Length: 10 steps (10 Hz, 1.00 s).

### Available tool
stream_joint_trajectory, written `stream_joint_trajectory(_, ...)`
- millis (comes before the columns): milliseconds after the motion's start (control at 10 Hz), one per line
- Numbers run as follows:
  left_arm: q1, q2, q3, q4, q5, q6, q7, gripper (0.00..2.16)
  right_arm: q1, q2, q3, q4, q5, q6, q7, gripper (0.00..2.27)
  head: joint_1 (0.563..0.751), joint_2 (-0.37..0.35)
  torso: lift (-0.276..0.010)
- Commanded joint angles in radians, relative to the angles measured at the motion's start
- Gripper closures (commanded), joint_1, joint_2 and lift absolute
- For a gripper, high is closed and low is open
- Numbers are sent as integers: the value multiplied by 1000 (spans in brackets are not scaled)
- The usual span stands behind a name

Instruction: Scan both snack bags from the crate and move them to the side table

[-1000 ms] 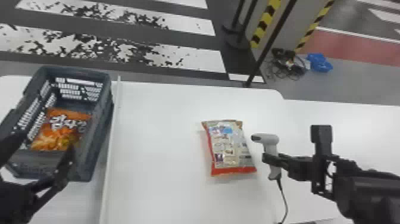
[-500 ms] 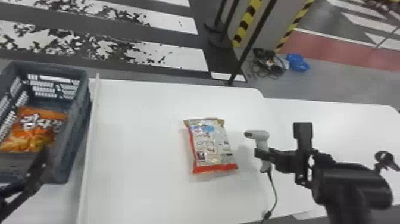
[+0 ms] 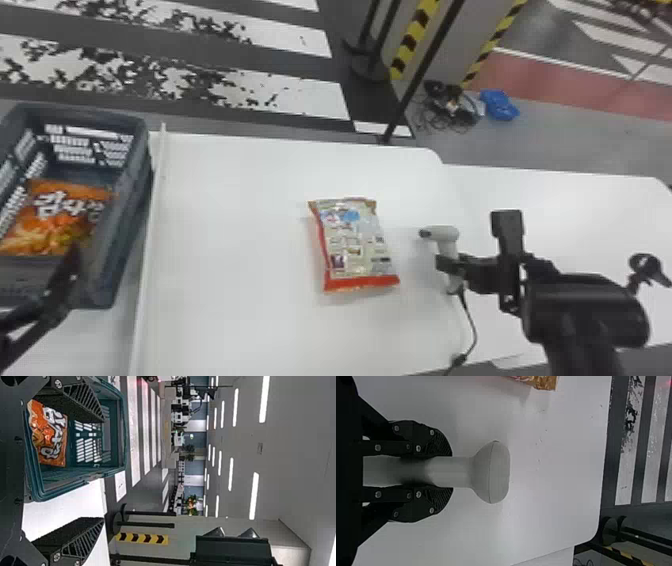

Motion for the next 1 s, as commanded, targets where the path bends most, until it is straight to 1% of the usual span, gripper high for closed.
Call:
stream_joint_trajectory(0, 0, 0, 0, 1, 0, 0, 0, 124, -3, 0, 2, 11, 3, -13, -5, 2250, 695, -350, -75)
stream_joint_trajectory(200, 0, 0, 0, 5, 0, -3, 0, 124, -5, 0, 11, 25, 4, -9, -22, 2175, 695, -350, -75)
stream_joint_trajectory(300, 0, 0, 0, 3, 0, -3, 0, 124, -5, 1, 14, 28, 4, -9, -33, 2054, 695, -350, -75)
stream_joint_trajectory(400, 0, 0, 0, 3, 0, -3, 0, 124, -5, 4, 14, 29, 3, -9, -37, 1784, 695, -350, -75)
stream_joint_trajectory(500, 0, 0, 0, 5, 0, -6, 0, 124, -2, 4, 14, 29, -5, -13, -45, 1241, 695, -350, -75)
stream_joint_trajectory(600, 0, -1, 0, 3, 0, -3, 0, 124, 1, 4, 14, 29, -6, -13, -48, 606, 695, -350, -75)
stream_joint_trajectory(700, 0, -1, 0, 3, 0, -6, 0, 124, 1, 4, 13, 29, -6, -13, -48, 265, 695, -350, -75)
stream_joint_trajectory(800, 0, -1, 0, 3, 0, -6, 0, 124, 3, 7, 8, 29, -11, -13, -51, 157, 695, -350, -75)
stream_joint_trajectory(900, 0, -1, 2, 1, 0, -6, 0, 124, 12, 12, -6, 11, -29, -13, -68, 107, 695, -350, -75)
